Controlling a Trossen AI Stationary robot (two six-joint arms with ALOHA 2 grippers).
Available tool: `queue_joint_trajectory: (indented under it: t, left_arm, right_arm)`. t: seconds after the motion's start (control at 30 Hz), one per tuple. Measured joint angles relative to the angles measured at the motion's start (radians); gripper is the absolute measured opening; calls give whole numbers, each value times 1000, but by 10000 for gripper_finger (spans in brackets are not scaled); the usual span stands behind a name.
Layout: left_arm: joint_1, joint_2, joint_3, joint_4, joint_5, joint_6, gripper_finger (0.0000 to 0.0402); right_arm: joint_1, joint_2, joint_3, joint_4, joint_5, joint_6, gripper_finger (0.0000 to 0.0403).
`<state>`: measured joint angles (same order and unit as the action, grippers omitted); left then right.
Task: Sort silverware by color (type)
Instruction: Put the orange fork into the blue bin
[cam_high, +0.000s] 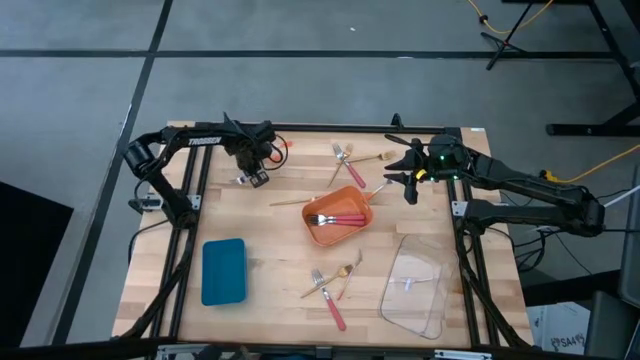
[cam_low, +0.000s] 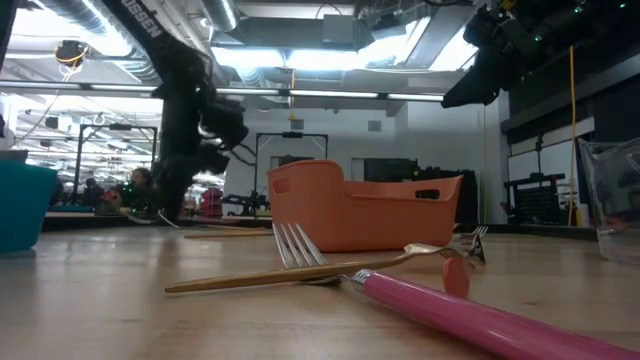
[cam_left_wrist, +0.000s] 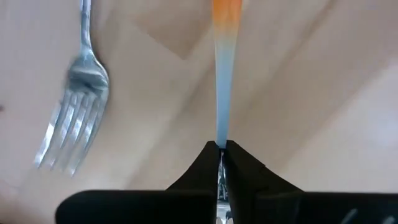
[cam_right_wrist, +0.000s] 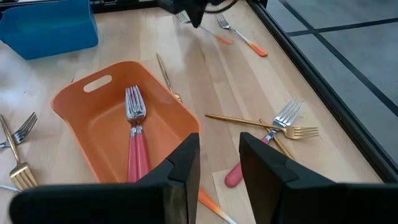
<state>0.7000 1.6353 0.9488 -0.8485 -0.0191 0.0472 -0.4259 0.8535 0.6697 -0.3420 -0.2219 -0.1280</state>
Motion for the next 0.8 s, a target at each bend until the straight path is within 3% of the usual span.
queue_joint_trajectory:
  t: [0.13, 0.47, 0.8]
  left_arm:
    - [-56, -46, 31, -34, 45, -95, 5]
    - [-230, -228, 101, -140, 42, -378, 5]
    - [-507, -431, 101, -174, 24, -801, 5]
  right_arm:
    - [0, 0, 0, 0, 0, 0, 101]
    - [0, 0, 0, -1, 0, 0, 101]
    - [0, 0, 0, -2, 0, 0, 101]
